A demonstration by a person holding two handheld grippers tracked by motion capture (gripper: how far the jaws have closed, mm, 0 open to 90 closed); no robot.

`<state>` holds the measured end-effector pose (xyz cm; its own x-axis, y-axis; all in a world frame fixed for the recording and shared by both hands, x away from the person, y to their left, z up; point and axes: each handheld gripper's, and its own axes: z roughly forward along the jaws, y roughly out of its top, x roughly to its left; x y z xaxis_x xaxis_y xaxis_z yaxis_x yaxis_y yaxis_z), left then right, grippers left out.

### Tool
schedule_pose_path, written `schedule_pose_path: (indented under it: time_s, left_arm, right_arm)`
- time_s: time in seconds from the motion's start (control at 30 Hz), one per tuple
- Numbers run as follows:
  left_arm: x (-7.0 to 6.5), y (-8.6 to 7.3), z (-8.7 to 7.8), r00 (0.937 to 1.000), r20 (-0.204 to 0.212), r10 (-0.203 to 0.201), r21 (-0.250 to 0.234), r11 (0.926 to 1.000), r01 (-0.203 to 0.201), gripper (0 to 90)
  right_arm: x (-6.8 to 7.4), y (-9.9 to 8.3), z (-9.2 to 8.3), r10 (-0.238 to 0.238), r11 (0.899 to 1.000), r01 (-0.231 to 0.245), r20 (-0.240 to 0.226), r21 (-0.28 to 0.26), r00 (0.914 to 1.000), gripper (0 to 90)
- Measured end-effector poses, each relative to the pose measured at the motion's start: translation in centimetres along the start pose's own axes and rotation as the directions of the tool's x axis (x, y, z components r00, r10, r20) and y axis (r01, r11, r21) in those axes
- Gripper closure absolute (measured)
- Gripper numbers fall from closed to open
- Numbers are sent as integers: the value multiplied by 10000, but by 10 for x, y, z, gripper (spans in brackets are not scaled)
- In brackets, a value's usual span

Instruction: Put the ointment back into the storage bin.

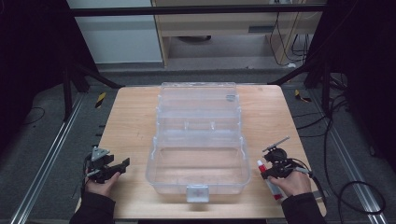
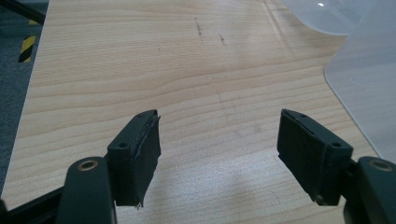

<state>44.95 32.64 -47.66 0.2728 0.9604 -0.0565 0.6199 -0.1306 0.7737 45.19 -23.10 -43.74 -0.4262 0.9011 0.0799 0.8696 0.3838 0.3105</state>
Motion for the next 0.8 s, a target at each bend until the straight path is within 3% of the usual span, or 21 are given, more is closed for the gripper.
schedule_pose_path:
  time_s: [0.07,0.17,0.23,0.3,0.4,0.6,0.63,0.73,0.8]
  left_arm:
    - [0,0,0,10000,13,-4,-1,10000,4,298]
    - [0,-1,0,10000,45,-14,33,10000,14,299]
    - [0,-1,0,10000,48,-7,16,10000,7,299]
    - [0,0,0,10000,64,-17,15,10000,17,300]
    - [0,0,1,10000,72,12,35,10000,-13,300]
    - [-1,-1,1,9999,107,67,99,9999,-68,300]
    - [-1,-1,1,9999,107,67,99,9999,-68,300]
    - [-1,0,2,9999,130,53,118,9999,-54,300]
    - [-1,0,2,9999,137,55,117,9999,-56,300]
  right_arm:
    - [0,1,-4,24,9998,-25,-39,-207,10000,698]
    - [-2,4,-16,-117,9936,108,-67,-1124,9999,698]
    - [-2,5,-19,-160,9905,149,-73,-1367,9998,698]
    - [-2,6,-28,-338,9774,300,-144,-2091,9993,698]
    - [-1,8,-36,-577,9682,540,-77,-2443,9983,698]
    - [-1,13,-55,-934,9397,903,64,-3299,9956,698]
    - [-1,13,-55,-934,9397,903,64,-3299,9956,698]
    - [1,17,-68,-1210,9144,1132,42,-3887,9926,697]
    - [2,18,-70,-1306,9090,1215,42,-3986,9914,698]
